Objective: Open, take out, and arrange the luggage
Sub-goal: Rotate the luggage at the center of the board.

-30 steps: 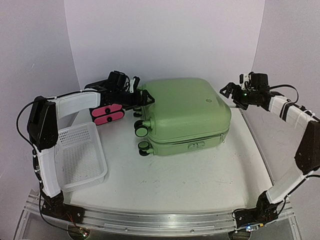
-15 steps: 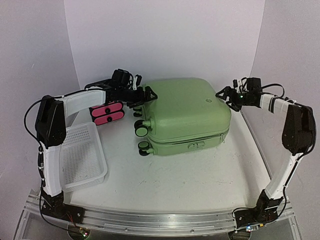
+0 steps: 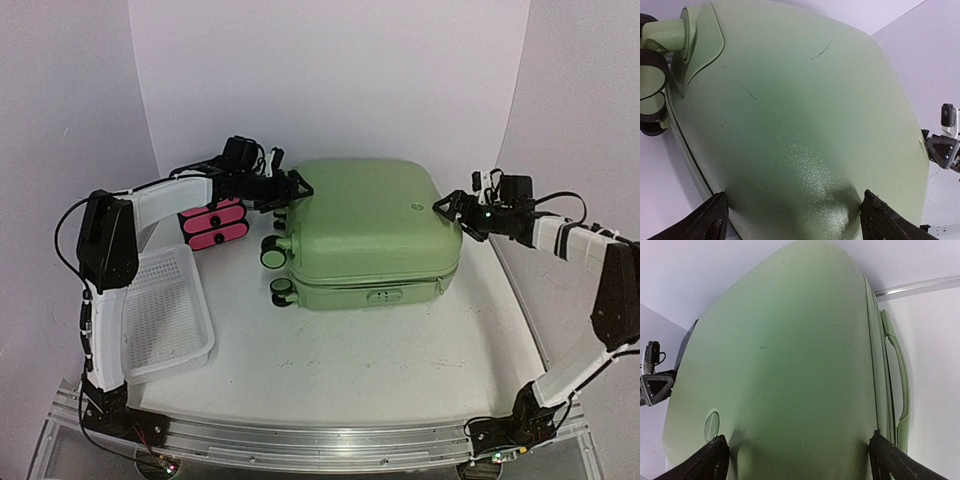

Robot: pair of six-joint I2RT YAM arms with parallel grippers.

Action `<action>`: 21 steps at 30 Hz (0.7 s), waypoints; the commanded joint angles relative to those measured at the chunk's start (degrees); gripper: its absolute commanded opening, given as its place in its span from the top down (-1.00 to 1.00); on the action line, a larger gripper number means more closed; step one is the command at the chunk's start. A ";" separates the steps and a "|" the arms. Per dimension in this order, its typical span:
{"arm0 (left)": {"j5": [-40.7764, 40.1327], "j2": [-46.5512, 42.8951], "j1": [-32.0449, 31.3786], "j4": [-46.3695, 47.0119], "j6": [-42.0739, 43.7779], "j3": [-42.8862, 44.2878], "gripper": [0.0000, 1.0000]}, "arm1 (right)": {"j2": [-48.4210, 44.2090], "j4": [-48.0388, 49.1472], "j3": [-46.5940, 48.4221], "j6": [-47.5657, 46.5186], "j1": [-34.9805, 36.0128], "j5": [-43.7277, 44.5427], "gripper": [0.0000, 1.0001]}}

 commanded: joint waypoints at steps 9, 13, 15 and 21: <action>14.21 5.07 -8.87 2.65 6.31 6.52 -0.82 | -28.22 -3.09 -20.57 19.03 20.35 1.96 -0.89; 14.03 6.74 -9.33 2.66 6.16 9.48 -0.83 | -34.41 -10.74 -19.44 17.71 20.36 11.83 -0.94; 13.51 7.43 -9.29 2.72 5.91 10.96 -0.84 | -34.31 -15.94 -16.45 17.01 20.39 19.43 -0.94; 8.30 3.26 -8.17 2.61 6.88 10.91 -0.95 | -33.91 -25.60 -9.26 16.79 20.38 38.00 -0.89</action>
